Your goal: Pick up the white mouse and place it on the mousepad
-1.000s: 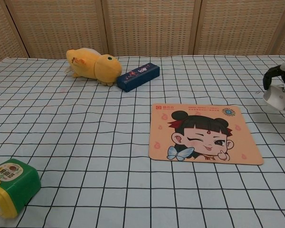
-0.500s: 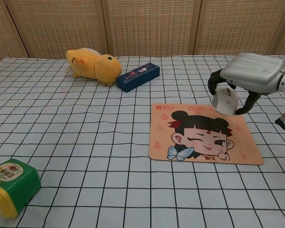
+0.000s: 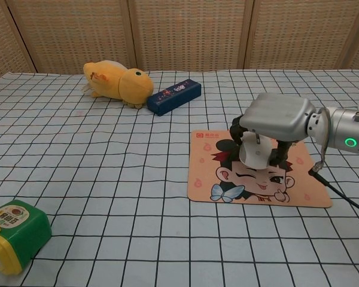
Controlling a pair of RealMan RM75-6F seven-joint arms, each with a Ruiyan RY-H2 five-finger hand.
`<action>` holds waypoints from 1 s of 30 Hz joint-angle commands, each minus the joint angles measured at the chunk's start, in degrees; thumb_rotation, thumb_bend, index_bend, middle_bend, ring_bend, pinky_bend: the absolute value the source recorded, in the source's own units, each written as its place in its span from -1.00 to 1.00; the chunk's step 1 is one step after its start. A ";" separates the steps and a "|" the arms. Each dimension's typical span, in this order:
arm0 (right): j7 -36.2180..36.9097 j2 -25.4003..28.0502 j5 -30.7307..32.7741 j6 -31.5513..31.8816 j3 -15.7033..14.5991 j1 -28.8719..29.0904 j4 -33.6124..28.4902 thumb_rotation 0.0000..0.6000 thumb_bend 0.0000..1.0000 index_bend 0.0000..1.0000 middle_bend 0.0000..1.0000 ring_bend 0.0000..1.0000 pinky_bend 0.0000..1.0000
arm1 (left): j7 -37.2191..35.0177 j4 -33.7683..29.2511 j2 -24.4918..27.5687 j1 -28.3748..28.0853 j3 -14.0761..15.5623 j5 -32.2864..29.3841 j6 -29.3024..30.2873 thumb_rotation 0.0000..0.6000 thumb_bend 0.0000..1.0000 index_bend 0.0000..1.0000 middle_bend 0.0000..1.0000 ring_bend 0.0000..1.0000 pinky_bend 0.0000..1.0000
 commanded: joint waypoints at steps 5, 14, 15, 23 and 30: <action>0.79 -1.09 -1.55 1.01 -1.39 0.06 0.84 1.00 -0.56 0.62 0.25 0.14 0.22 | 0.46 -0.30 -0.06 -0.01 0.10 0.14 0.09 1.00 -0.94 -1.00 -1.00 -1.00 -1.00; 0.42 -1.00 -1.24 0.89 -1.69 -0.18 0.75 1.00 -0.57 0.36 0.06 0.01 -0.17 | 0.50 -0.56 0.09 0.03 0.05 -0.06 0.09 1.00 -0.94 -1.00 -1.00 -1.00 -1.00; 0.13 -0.99 -1.25 0.93 -1.72 -0.21 0.73 1.00 -0.58 0.30 0.00 -0.04 -0.28 | 0.51 -0.59 0.12 0.02 0.04 -0.09 0.06 1.00 -0.94 -1.00 -1.00 -1.00 -1.00; -3.42 -0.82 -0.60 1.46 -1.28 -0.81 -0.75 1.00 -0.60 -0.03 -0.39 -0.35 -0.58 | 0.65 -1.18 0.37 0.25 0.10 0.36 0.78 1.00 -0.94 -1.00 -1.00 -1.00 -1.00; -8.22 0.96 1.72 1.15 -0.29 -1.95 -4.66 1.00 -0.66 -0.34 -0.67 -0.59 -0.66 | 0.31 -1.55 0.72 0.43 0.06 0.71 1.33 1.00 -0.94 -1.00 -1.00 -1.00 -1.00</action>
